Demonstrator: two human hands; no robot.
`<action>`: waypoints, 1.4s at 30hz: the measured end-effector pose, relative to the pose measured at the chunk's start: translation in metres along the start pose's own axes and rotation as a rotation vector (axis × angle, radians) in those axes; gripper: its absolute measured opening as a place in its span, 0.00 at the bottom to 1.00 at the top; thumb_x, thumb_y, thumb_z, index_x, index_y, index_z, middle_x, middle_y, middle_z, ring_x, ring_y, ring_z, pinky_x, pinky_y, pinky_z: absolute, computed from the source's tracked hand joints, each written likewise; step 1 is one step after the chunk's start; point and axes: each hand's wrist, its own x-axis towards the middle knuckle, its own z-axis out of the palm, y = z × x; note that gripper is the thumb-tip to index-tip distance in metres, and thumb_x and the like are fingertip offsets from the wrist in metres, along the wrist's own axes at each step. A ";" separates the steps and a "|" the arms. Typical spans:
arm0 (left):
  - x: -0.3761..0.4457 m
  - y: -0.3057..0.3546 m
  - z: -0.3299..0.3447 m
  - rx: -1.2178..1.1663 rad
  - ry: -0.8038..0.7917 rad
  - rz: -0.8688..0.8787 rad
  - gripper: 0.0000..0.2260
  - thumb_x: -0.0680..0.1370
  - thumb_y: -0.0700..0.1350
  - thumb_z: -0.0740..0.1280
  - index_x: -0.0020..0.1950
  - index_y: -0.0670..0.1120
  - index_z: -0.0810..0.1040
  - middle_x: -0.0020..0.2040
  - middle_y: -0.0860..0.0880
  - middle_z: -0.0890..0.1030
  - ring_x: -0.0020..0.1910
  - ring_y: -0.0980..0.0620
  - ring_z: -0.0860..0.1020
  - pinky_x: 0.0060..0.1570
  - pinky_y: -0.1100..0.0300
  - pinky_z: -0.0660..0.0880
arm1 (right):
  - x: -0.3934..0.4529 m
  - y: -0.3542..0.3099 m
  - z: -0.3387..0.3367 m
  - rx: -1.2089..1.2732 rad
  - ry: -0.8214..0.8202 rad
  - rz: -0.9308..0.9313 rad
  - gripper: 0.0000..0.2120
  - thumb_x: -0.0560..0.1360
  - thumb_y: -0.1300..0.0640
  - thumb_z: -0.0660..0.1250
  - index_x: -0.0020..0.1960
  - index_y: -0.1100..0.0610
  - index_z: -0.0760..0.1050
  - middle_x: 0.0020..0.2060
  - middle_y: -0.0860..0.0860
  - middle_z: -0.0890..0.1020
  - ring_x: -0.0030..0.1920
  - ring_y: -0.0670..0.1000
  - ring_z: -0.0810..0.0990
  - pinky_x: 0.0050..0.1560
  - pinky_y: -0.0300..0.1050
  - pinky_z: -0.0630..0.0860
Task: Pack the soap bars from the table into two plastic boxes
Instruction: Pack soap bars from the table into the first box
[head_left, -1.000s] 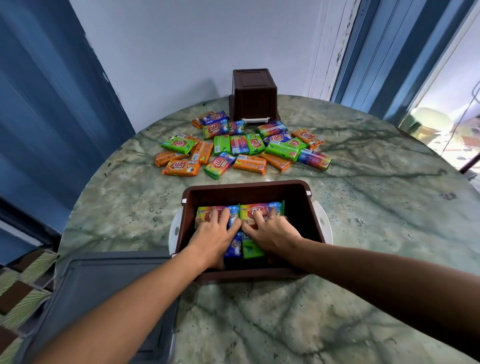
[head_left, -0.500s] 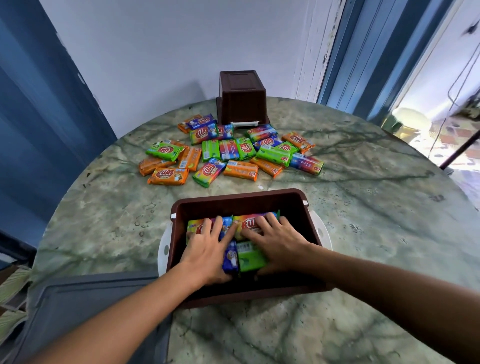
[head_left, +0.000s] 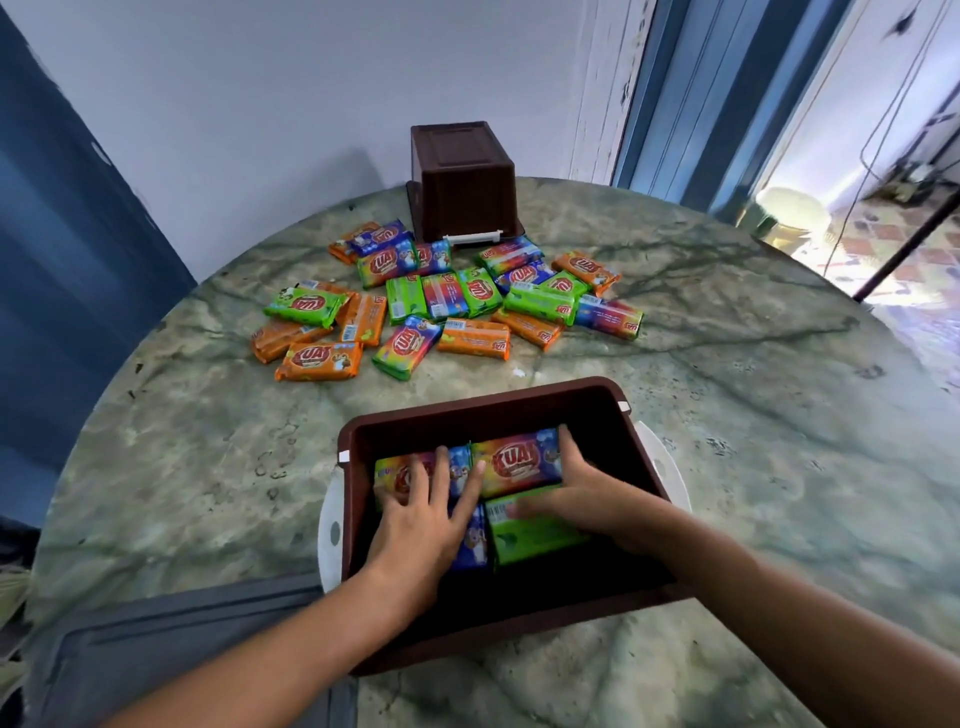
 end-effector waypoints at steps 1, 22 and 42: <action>0.001 0.001 0.000 -0.003 0.000 -0.002 0.48 0.77 0.48 0.66 0.68 0.41 0.23 0.74 0.30 0.37 0.73 0.29 0.48 0.62 0.31 0.64 | -0.003 -0.005 0.005 -0.141 0.010 0.011 0.65 0.63 0.44 0.78 0.73 0.43 0.25 0.77 0.63 0.44 0.72 0.62 0.65 0.72 0.53 0.63; -0.004 -0.001 -0.020 -0.166 -0.116 -0.048 0.55 0.67 0.71 0.64 0.77 0.45 0.34 0.77 0.40 0.35 0.76 0.37 0.44 0.68 0.36 0.56 | -0.009 -0.007 -0.004 0.106 0.129 0.014 0.46 0.75 0.57 0.69 0.78 0.57 0.37 0.62 0.55 0.76 0.60 0.53 0.76 0.60 0.47 0.74; 0.055 -0.108 -0.053 -0.596 0.253 -0.012 0.11 0.75 0.47 0.70 0.58 0.53 0.81 0.51 0.51 0.83 0.50 0.53 0.79 0.43 0.63 0.68 | 0.038 -0.065 -0.079 -1.005 0.403 -0.455 0.09 0.74 0.50 0.68 0.52 0.52 0.77 0.50 0.51 0.82 0.52 0.56 0.79 0.43 0.46 0.71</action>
